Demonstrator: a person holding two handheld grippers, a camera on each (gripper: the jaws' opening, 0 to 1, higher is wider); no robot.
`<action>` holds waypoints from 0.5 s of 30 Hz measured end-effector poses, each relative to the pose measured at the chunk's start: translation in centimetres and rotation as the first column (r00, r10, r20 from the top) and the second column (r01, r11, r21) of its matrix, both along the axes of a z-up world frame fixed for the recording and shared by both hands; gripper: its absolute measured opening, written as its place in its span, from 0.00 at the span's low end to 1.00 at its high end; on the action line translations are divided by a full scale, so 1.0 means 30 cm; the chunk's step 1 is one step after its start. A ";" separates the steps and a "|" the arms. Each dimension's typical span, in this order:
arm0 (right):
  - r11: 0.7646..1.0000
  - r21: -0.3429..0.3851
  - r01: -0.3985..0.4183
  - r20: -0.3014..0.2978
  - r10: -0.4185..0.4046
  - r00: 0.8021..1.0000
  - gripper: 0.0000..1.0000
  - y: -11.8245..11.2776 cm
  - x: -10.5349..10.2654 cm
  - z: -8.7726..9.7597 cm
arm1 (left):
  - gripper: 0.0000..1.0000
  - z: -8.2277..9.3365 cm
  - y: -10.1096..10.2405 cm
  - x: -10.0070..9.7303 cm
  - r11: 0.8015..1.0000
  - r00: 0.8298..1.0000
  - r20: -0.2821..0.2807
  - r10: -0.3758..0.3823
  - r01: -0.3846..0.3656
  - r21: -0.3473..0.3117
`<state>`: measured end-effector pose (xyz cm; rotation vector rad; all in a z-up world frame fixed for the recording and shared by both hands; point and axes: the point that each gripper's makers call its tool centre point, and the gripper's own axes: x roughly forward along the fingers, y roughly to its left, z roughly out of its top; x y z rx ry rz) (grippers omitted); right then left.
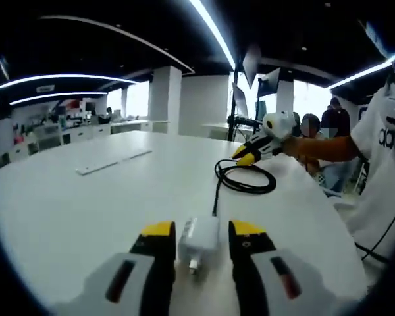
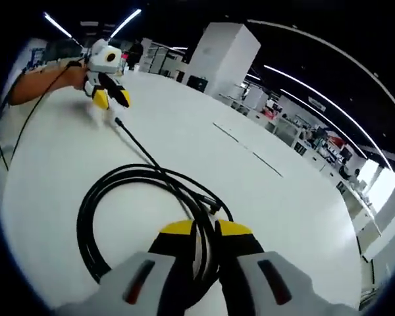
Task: Plug the desk Type‑C cable into the charger adapter.
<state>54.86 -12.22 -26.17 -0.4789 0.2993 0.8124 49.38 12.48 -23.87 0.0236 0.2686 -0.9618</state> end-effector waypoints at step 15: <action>0.977 0.204 -0.055 0.029 0.050 0.998 0.25 0.069 -0.096 0.016 | 0.54 -0.024 0.063 -0.053 0.989 0.989 0.040 0.145 -0.144 -0.012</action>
